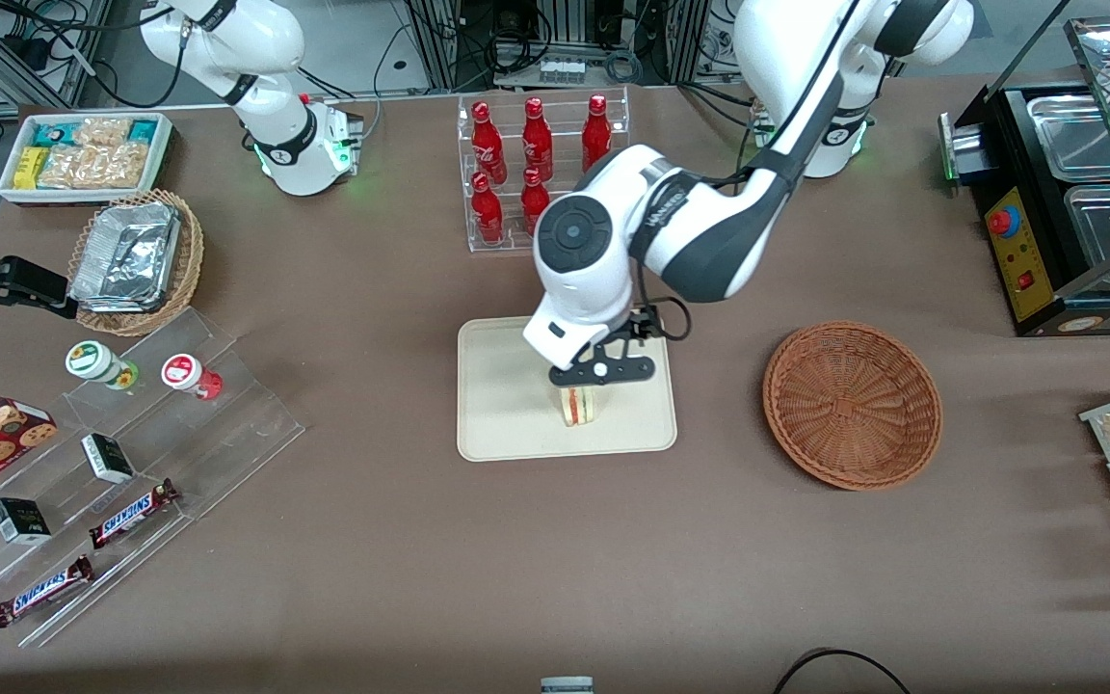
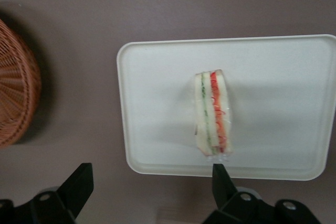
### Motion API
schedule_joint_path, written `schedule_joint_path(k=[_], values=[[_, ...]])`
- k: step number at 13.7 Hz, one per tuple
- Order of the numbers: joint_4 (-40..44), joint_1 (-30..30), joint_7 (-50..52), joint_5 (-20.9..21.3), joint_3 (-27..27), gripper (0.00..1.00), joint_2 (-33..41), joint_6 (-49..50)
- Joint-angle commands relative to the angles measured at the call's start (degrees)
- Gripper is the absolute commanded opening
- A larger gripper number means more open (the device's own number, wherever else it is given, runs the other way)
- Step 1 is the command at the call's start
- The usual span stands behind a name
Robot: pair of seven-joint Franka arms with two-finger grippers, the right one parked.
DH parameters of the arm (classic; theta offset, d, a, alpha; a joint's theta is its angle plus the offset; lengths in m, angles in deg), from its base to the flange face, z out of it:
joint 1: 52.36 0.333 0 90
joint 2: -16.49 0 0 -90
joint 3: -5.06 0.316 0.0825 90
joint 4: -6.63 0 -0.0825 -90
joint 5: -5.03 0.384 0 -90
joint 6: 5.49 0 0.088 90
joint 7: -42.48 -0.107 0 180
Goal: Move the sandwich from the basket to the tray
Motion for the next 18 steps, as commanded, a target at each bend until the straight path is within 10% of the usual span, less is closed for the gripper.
schedule_joint_path(k=[1, 10, 18], values=[[-4.8, -0.3, -10.9, -4.5, 6.4, 1.00, 5.1, 1.7], [-16.5, -0.3, -34.2, -8.6, 23.2, 1.00, 13.4, 2.3], [-16.1, 4.9, -33.7, -8.6, 21.8, 1.00, 16.1, 3.3]])
